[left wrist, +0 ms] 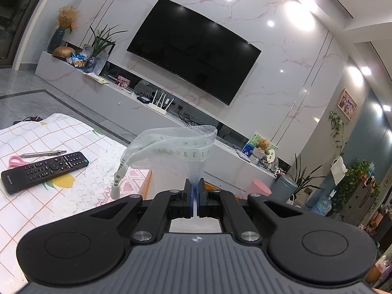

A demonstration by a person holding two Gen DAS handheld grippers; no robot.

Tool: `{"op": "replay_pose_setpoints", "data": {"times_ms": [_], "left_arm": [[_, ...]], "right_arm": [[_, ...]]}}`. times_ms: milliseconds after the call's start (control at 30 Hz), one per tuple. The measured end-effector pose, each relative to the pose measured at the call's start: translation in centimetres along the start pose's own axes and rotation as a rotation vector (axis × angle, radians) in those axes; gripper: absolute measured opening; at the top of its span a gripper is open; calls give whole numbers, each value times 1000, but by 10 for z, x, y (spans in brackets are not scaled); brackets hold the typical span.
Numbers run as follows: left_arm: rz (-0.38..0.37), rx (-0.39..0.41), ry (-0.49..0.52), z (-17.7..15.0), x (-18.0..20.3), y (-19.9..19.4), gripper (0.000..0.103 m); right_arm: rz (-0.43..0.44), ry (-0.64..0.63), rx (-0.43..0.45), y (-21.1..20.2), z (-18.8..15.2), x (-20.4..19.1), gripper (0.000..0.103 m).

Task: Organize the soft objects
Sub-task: 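Lower the bear sponge into the orange box and open the right tool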

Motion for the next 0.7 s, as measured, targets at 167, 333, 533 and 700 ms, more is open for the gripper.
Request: {"op": "replay_pose_setpoints", "data": {"times_ms": [167, 333, 533, 700], "left_arm": [[-6, -9, -31, 0, -8, 1, 2], [-9, 4, -54, 2, -14, -1, 2], [-17, -3, -84, 3, -19, -2, 2], [-28, -11, -80, 1, -17, -1, 2]], "right_arm": [[-20, 21, -17, 3, 4, -1, 73], [-25, 21, -28, 3, 2, -1, 77], [-40, 19, 45, -3, 5, 0, 88], [-75, -1, 197, -27, 5, -4, 98]]}}
Point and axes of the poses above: each gripper's, at about its wrist camera, not at the fingertips, and y roughly the way its jaws point, x to its right, z to its top, the point moved 5 cm from there along y, roughly the way its jaws point, and after that the axes turned 4 degrees about y, right-handed, at the moved point
